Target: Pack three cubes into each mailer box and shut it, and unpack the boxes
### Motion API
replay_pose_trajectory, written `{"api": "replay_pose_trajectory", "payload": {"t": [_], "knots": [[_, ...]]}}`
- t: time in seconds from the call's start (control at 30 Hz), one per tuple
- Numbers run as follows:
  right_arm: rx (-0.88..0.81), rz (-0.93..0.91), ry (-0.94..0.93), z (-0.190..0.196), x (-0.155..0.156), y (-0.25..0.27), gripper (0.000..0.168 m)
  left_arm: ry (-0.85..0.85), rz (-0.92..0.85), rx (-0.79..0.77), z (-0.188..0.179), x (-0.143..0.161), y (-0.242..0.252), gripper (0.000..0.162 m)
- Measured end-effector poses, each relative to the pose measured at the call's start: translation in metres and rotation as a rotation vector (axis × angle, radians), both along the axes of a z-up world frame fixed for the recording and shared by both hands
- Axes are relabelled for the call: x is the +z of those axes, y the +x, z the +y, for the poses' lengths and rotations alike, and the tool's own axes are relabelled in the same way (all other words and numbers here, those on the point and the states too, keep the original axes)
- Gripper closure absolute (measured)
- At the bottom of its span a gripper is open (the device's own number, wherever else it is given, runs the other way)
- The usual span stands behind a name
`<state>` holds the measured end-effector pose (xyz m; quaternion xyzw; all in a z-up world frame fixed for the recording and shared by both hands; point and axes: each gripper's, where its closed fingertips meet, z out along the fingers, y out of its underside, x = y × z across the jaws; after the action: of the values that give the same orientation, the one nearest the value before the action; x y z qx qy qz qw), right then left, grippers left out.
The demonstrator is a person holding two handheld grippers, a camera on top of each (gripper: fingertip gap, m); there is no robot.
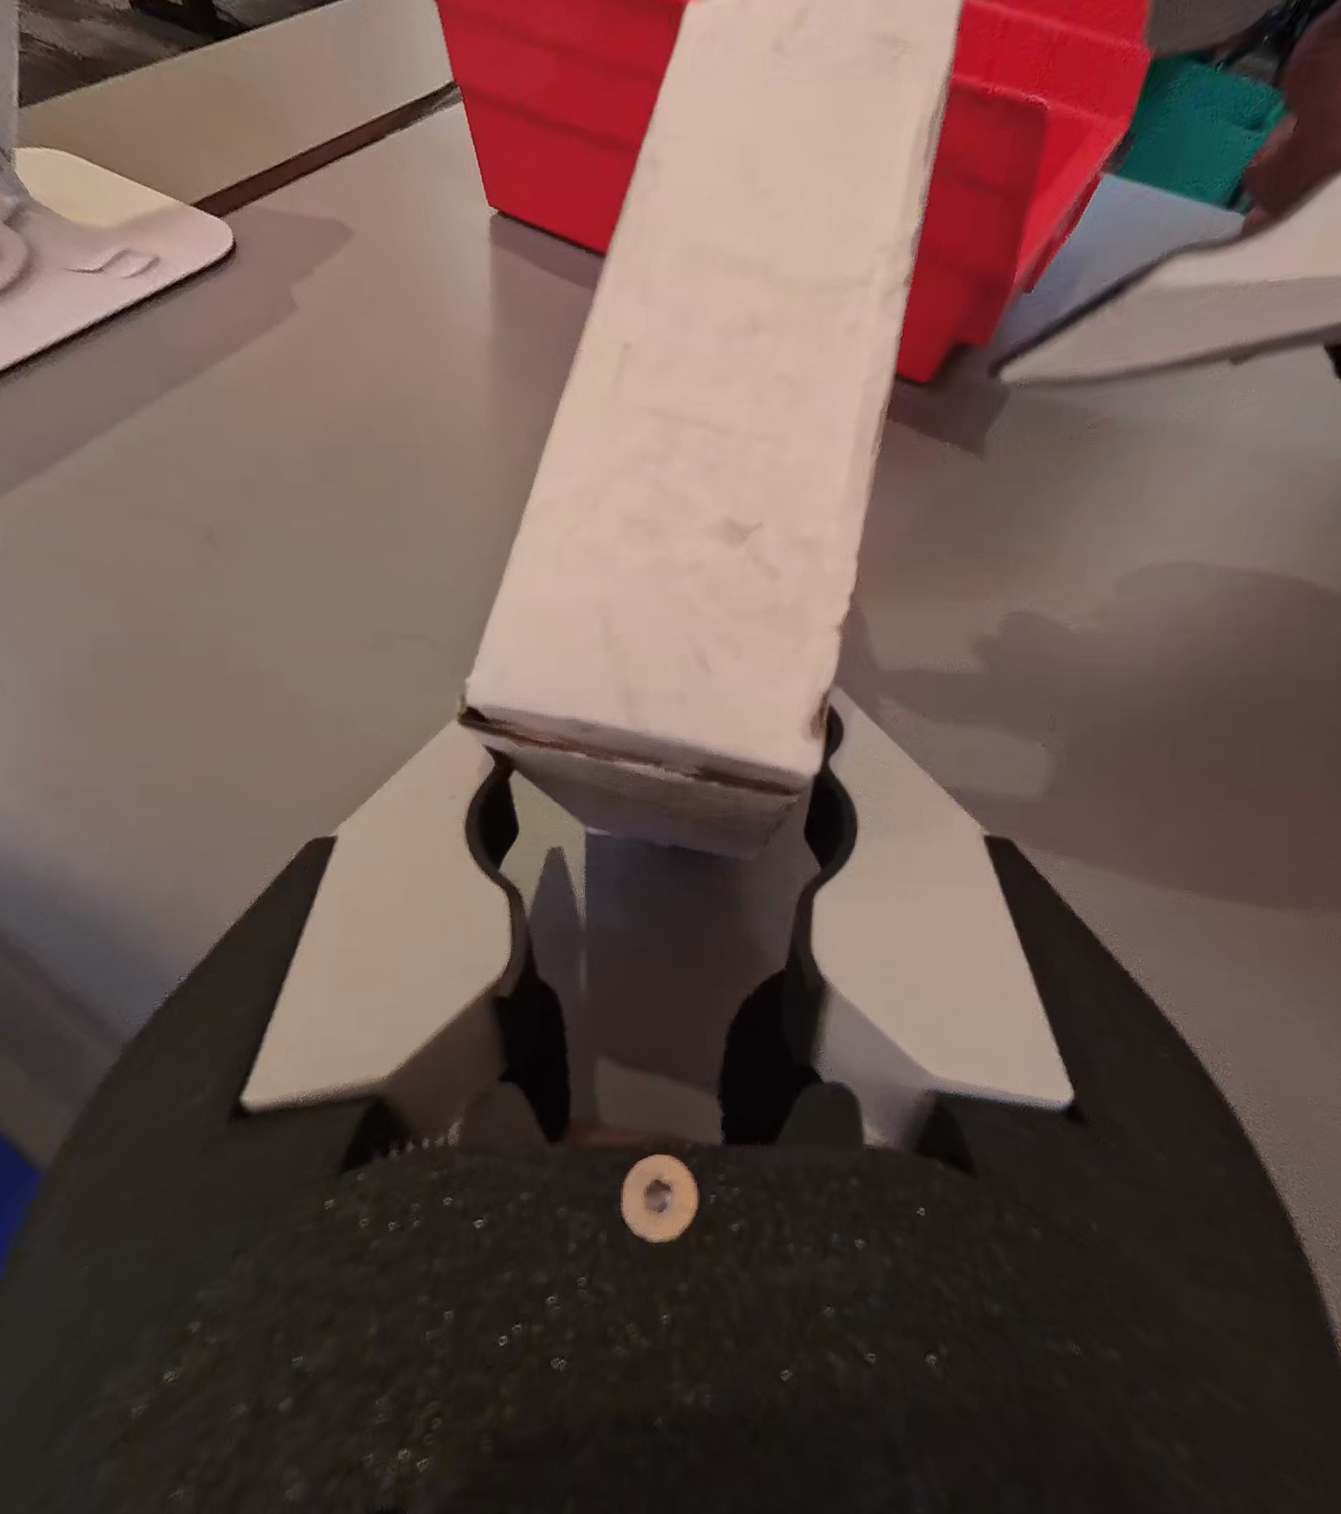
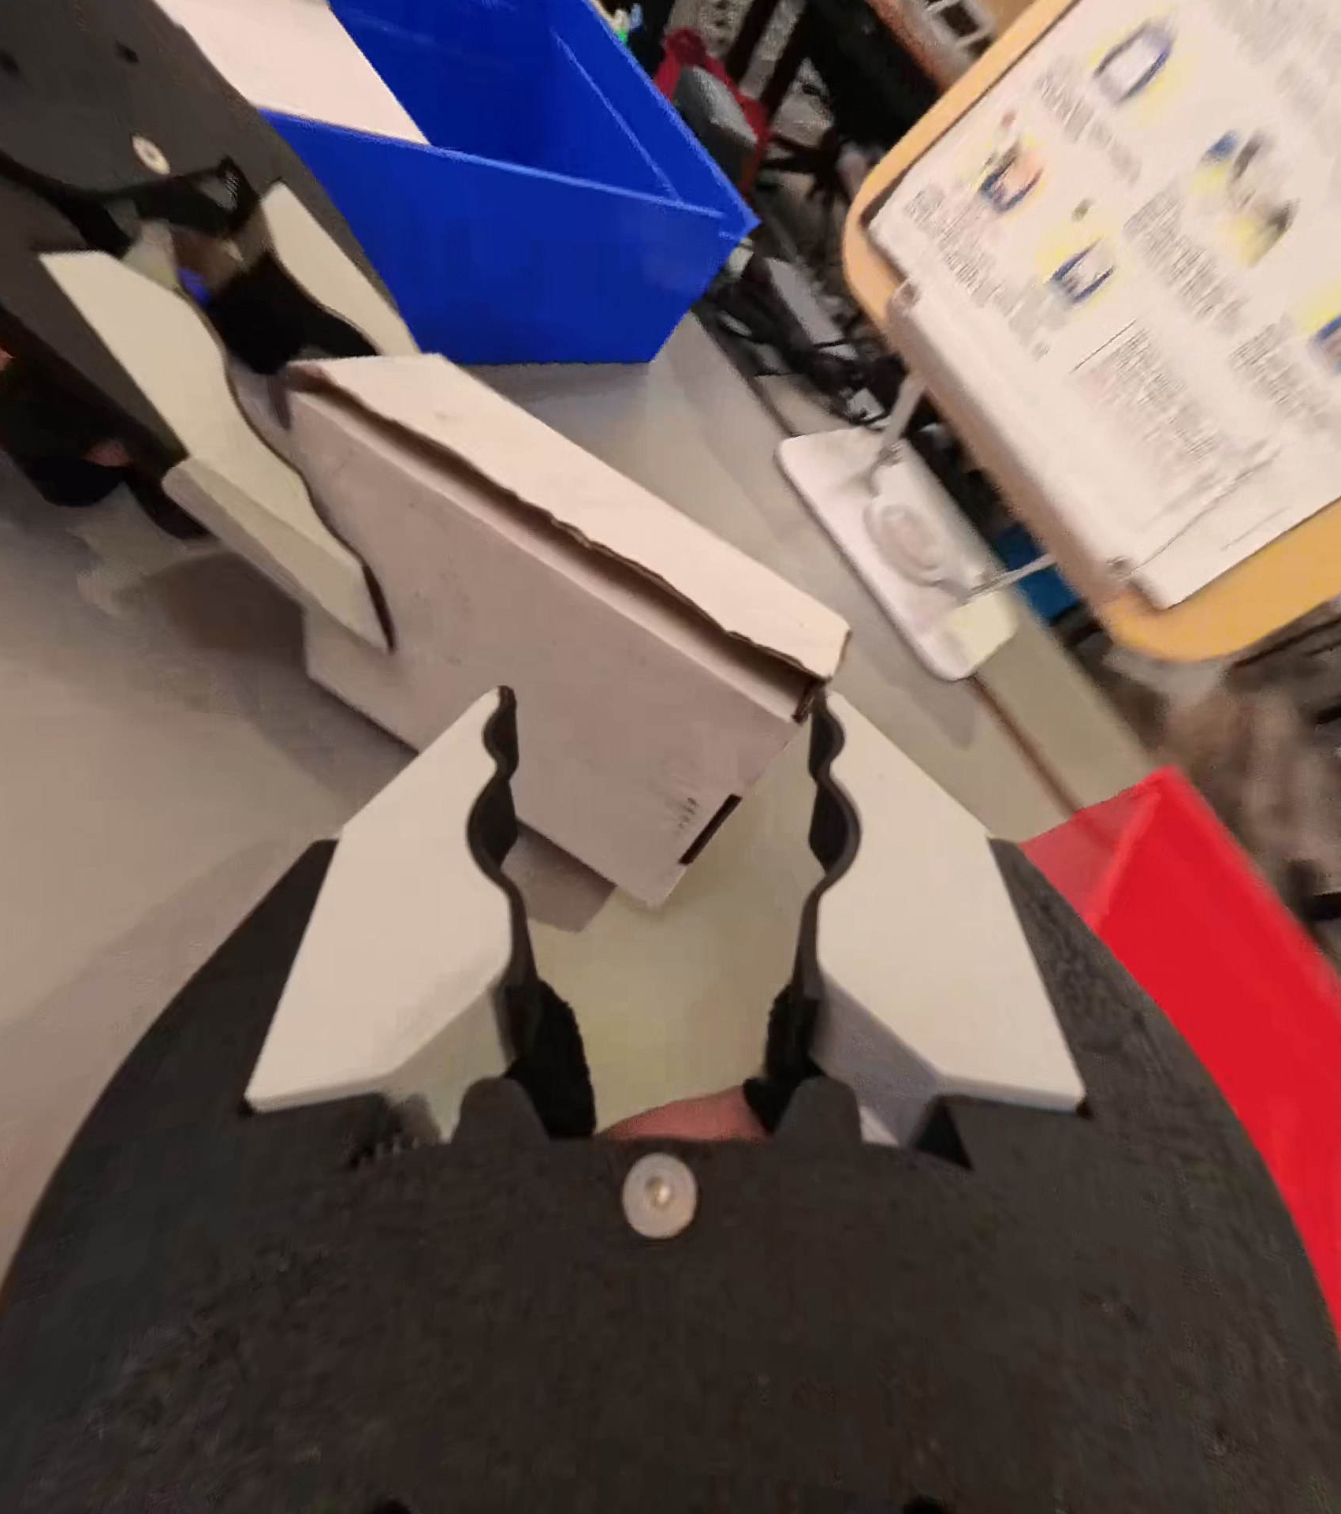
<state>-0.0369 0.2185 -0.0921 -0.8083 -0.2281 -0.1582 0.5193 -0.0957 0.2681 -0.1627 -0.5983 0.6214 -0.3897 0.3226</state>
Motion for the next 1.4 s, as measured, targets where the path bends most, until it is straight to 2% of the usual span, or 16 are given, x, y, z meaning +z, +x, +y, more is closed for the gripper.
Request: {"api": "replay_pose_trajectory", "payload": {"t": [0.1,0.2,0.3,0.37,0.43,0.5,0.6,0.7,0.97,1.0,1.03,1.2,1.33,1.37,1.4], "knots": [[-0.024,-0.150,0.023,0.003,0.014,0.002,0.118,-0.033,-0.006,-0.002,0.004,-0.001,-0.002,0.094],[-0.018,-0.120,-0.003,0.005,0.015,-0.001,0.117,0.027,0.014,0.008,0.008,-0.002,-0.002,0.096],[-0.015,-0.183,-0.035,0.008,0.014,0.001,0.118,0.029,0.013,-0.003,0.014,-0.003,-0.002,0.096],[-0.050,-0.298,-0.019,0.006,0.027,0.012,0.119,0.045,0.025,-0.010,0.016,-0.003,-0.002,0.097],[-0.034,-0.308,0.008,0.004,0.040,0.012,0.121,0.054,0.045,-0.012,0.017,-0.004,-0.001,0.097],[0.027,-0.280,-0.053,0.004,0.034,0.007,0.118,0.078,0.055,-0.026,0.016,-0.004,0.001,0.097],[0.063,-0.344,-0.150,0.011,0.018,0.019,0.114,0.106,0.081,-0.057,0.014,-0.005,0.005,0.097],[0.175,-0.271,-0.233,0.018,0.007,0.002,0.112,0.132,0.118,-0.103,0.010,-0.007,0.008,0.097],[0.381,-0.289,-0.401,0.044,-0.021,-0.048,0.113,0.143,0.134,-0.167,0.000,-0.009,0.010,0.097],[0.396,-0.279,-0.436,0.045,-0.024,-0.051,0.114,0.142,0.131,-0.170,0.000,-0.009,0.009,0.097],[0.419,-0.252,-0.485,0.043,-0.027,-0.055,0.123,0.142,0.128,-0.172,-0.001,-0.008,0.009,0.097],[0.470,-0.201,-0.541,0.040,-0.024,-0.057,0.131,0.158,0.121,-0.179,-0.001,-0.008,0.009,0.098],[0.493,-0.083,-0.597,0.036,-0.019,-0.057,0.139,0.149,0.117,-0.178,-0.001,-0.009,0.009,0.098],[0.487,-0.054,-0.586,0.039,-0.014,-0.056,0.145,0.148,0.114,-0.178,-0.001,-0.009,0.009,0.098],[0.474,-0.057,-0.552,0.043,-0.008,-0.053,0.143,0.152,0.112,-0.178,-0.001,-0.008,0.009,0.098]]}}
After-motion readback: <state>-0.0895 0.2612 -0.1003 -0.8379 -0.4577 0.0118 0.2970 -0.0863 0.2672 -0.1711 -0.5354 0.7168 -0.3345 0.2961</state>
